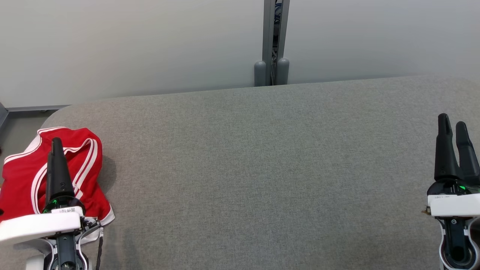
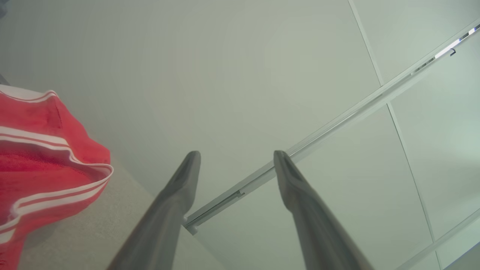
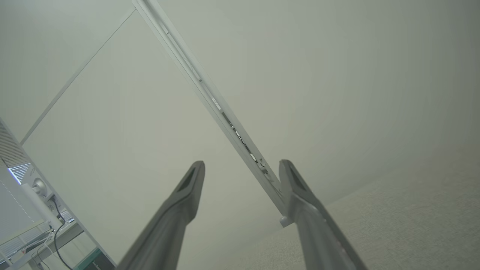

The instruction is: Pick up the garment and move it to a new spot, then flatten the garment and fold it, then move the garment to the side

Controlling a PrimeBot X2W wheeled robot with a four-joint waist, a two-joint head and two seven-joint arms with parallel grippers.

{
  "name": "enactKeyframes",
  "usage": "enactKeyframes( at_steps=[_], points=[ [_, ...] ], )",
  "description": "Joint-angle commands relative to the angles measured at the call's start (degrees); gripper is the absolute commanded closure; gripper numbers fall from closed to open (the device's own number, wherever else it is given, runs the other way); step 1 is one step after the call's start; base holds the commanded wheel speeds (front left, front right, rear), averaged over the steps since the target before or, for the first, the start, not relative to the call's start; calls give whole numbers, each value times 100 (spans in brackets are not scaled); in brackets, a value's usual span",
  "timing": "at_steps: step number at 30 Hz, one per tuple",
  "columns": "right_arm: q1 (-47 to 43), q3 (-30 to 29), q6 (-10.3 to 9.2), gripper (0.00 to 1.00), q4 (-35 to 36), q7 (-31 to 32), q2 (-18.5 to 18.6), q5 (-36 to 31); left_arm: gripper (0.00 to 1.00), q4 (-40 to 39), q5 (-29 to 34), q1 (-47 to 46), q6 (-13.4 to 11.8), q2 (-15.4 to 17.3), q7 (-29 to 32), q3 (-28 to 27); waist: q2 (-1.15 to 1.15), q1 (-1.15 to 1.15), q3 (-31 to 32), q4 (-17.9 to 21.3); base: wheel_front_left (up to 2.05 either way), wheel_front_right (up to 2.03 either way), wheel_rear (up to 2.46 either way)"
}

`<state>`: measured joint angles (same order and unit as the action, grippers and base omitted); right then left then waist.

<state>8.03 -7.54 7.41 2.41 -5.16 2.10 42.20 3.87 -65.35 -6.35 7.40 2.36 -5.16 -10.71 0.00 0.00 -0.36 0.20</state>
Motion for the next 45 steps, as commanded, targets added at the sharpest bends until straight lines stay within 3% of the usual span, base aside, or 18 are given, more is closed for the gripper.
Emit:
enactKeyframes(
  at_steps=[1, 10, 16, 35, 45],
  points=[
    [68, -11, 6, 0, 108, -72, 56, -270, 0, -187, 275, -52, -43, 38, -54, 42, 0, 0, -1, 3, 0, 0, 0],
    [-78, 64, 7, 0, 79, -226, 63, -1094, 0, -724, 1740, 137, -311, 42, -208, 802, 0, 0, -23, 23, 0, 0, 0],
    [-120, 111, 8, 0, 111, -321, 67, -1705, 0, -660, 2579, 248, -579, 43, -305, 1210, 0, 0, -39, 36, 0, 0, 0],
    [-332, 110, 9, 0, -181, -576, 81, -2623, 0, -258, 4124, 414, -1319, 52, -564, 1864, 0, 0, -31, 42, 0, 0, 0],
    [-381, 293, 10, 0, -438, -700, 88, -3178, 0, 86, 4544, 410, -1507, 55, -692, 2093, 0, 0, -24, 49, 0, 0, 0]
  ],
)
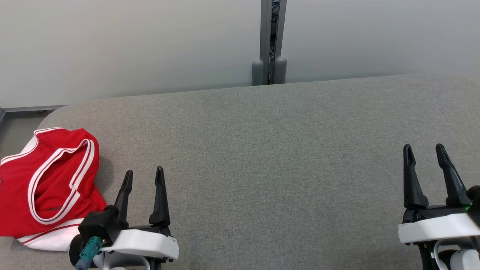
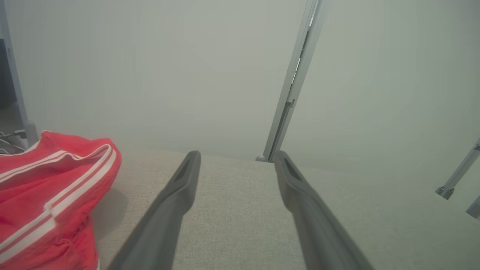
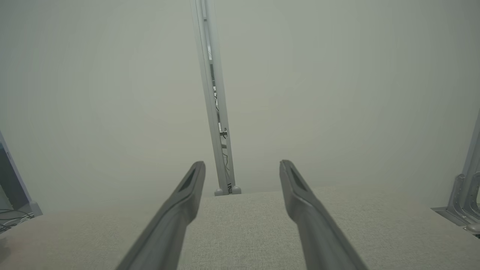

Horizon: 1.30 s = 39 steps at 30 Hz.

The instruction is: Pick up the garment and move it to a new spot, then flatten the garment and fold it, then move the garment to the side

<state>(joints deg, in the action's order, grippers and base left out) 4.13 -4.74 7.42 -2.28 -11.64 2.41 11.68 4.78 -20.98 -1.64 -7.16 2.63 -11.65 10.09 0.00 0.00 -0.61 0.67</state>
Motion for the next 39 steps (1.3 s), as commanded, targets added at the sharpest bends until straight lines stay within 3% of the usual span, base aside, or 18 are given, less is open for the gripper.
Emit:
enactKeyframes(
  at_steps=[1, 28, 39],
  points=[
    [11, 18, 9, 0, 7, -67, 58, -153, 0, 10, 150, -62, -57, 29, -55, 27, 0, 0, 0, 4, 0, 0, 0],
    [-97, 258, 11, 0, -273, -360, 70, -824, 0, 54, 793, 109, -352, 37, -354, 257, 0, 0, 50, 25, 0, 0, 0],
    [8, 194, 8, 0, -587, -364, 71, -403, 0, 229, 517, 106, -293, 37, -356, 231, 0, 0, 7, 52, 0, 0, 0]
  ],
)
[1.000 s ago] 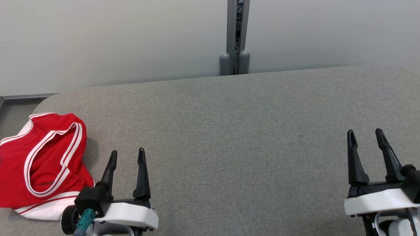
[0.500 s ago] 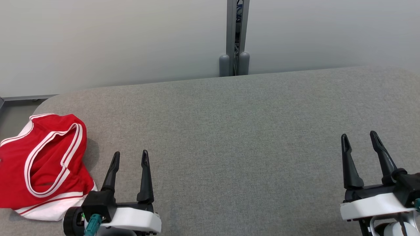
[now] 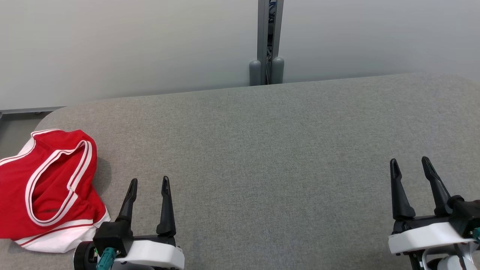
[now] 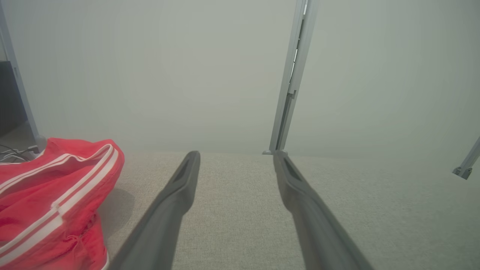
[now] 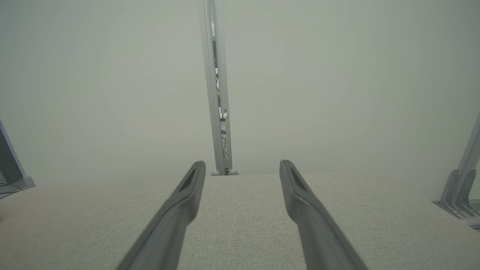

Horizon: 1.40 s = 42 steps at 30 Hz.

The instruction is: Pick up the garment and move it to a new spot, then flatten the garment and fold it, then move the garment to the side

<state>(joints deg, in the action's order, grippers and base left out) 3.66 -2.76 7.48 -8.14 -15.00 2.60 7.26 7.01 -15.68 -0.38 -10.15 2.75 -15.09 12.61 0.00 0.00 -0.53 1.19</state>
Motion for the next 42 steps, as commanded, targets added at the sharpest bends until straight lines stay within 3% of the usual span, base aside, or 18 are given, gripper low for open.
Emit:
enactKeyframes(
  at_steps=[1, 28, 35, 42],
  points=[
    [64, -8, 2, 0, -13, -28, 53, 50, 0, 14, -21, -29, 12, 25, -12, -24, 0, 0, -4, 2, 0, 0, 0],
    [30, 8, 2, 0, 2, -28, 52, 26, 0, 54, 95, -54, 48, 25, -12, -51, 0, 0, -32, -5, 0, 0, 0],
    [35, 67, 2, 0, 27, -28, 50, 51, 0, 71, 95, -150, 86, 26, -12, -13, 0, 0, -130, -212, 0, 0, 0],
    [-21, 151, 2, 0, 47, -28, 50, 111, 0, 104, 153, -168, 108, 25, -12, 29, 0, 0, -162, -694, 0, 0, 0]
  ],
)
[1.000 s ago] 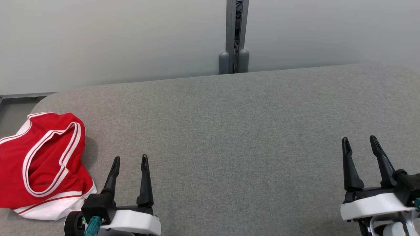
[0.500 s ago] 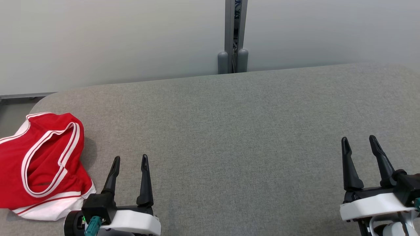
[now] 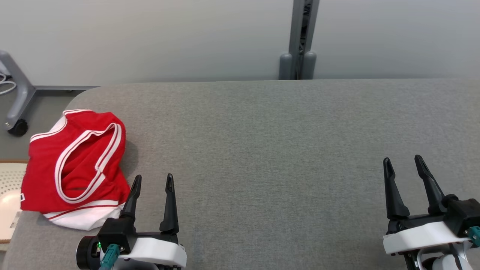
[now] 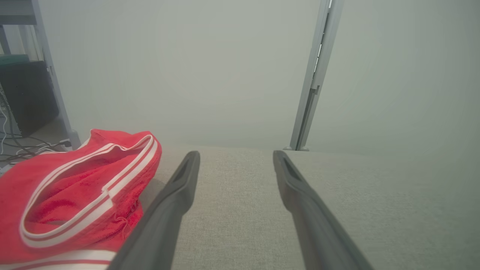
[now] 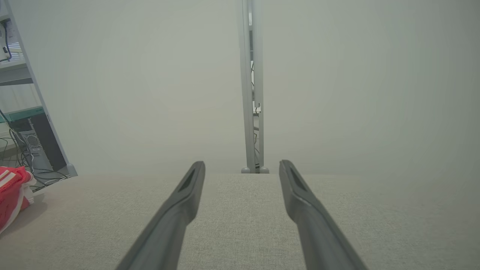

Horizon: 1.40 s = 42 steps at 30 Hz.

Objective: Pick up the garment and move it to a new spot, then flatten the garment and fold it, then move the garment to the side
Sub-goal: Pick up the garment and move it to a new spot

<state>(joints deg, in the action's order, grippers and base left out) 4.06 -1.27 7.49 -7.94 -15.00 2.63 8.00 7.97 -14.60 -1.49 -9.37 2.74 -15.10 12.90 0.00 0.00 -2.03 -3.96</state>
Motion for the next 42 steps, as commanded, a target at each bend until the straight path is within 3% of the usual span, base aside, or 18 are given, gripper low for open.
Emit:
enactKeyframes(
  at_steps=[1, 17, 24, 42],
  points=[
    [-68, 43, 0, 0, 32, -28, 48, 43, 0, 8, 48, -55, 25, 25, -11, -13, 0, 0, -11, -262, 0, 0, 0],
    [-155, 266, 0, 0, 87, -28, 45, 106, 0, 51, -93, 51, -4, 22, -10, -56, 0, 0, 84, -2018, 0, 0, 0],
    [-138, 374, 0, 0, 49, -28, 47, 105, 0, 16, -135, 90, -75, 25, -8, -52, 0, 0, 145, -2569, 0, 0, 0],
    [133, 725, 0, 0, -128, -28, 48, 122, 0, -224, -94, 263, -139, 24, -8, -271, 0, 0, 137, -2620, 0, 0, 0]
  ],
)
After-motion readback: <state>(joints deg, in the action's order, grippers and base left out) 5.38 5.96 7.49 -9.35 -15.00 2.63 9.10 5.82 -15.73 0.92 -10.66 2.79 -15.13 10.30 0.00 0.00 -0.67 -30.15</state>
